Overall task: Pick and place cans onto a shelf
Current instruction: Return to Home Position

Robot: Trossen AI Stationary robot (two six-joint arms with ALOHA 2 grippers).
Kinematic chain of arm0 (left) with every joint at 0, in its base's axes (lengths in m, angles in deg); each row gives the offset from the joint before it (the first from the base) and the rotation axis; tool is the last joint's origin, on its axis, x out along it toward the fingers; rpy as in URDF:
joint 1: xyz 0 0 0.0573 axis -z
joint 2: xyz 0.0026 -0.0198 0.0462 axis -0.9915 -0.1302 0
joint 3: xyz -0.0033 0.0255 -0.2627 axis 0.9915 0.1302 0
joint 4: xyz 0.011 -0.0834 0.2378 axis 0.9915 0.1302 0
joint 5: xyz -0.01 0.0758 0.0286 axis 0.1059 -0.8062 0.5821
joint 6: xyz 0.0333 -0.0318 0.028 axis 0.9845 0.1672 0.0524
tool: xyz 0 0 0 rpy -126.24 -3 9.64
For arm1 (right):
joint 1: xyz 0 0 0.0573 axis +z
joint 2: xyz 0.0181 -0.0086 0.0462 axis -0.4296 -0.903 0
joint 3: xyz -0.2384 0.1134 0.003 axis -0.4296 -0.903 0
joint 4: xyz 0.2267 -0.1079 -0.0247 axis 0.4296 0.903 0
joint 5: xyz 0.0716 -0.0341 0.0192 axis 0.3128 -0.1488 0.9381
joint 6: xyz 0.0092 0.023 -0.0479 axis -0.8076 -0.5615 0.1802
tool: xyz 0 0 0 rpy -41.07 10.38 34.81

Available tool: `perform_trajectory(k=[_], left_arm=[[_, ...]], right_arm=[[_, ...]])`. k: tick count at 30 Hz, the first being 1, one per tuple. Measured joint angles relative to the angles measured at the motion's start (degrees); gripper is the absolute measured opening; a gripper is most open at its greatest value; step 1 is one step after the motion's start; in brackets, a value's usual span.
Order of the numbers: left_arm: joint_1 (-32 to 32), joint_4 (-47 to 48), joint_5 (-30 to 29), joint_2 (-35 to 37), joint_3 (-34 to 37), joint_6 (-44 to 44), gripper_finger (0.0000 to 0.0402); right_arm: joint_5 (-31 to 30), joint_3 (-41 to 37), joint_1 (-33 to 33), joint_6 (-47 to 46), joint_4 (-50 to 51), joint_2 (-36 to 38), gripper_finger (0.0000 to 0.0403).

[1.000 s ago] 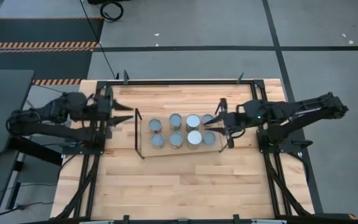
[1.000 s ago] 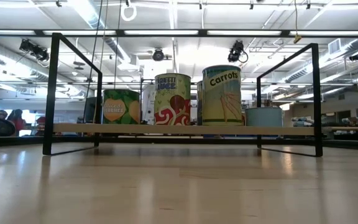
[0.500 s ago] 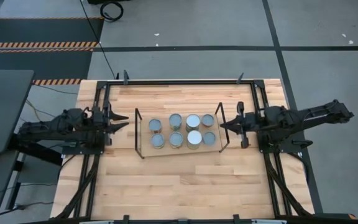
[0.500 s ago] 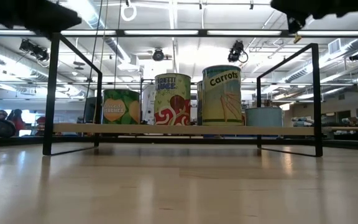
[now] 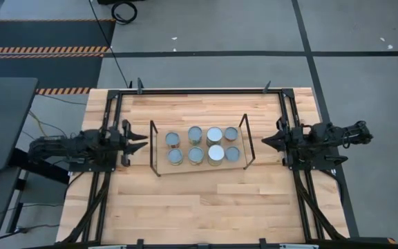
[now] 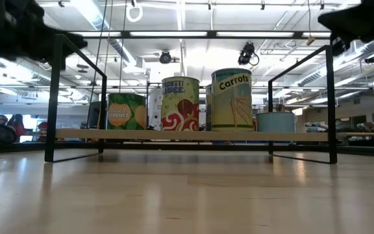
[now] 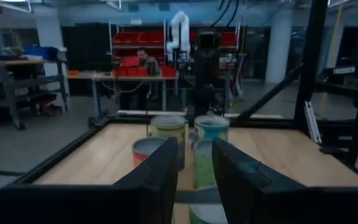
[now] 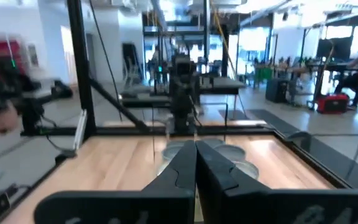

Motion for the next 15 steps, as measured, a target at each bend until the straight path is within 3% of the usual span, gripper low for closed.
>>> perform_trajectory(k=[2,7,15], left_arm=[[0.6,-3.8,0.4,0.1,3.4,0.5,0.0105],[3.0,-5.5,1.6,0.1,3.3,1.5,0.0105],[4.4,-5.8,1.3,-0.1,3.3,3.1,0.0105]], right_arm=[[-0.1,-3.2,0.4,-0.4,-2.7,1.0,0.0009],[0.9,-11.0,0.8,-0.1,-12.1,1.2,0.0009],[1.6,-11.5,0.7,-2.6,-11.7,1.0,0.0008]])
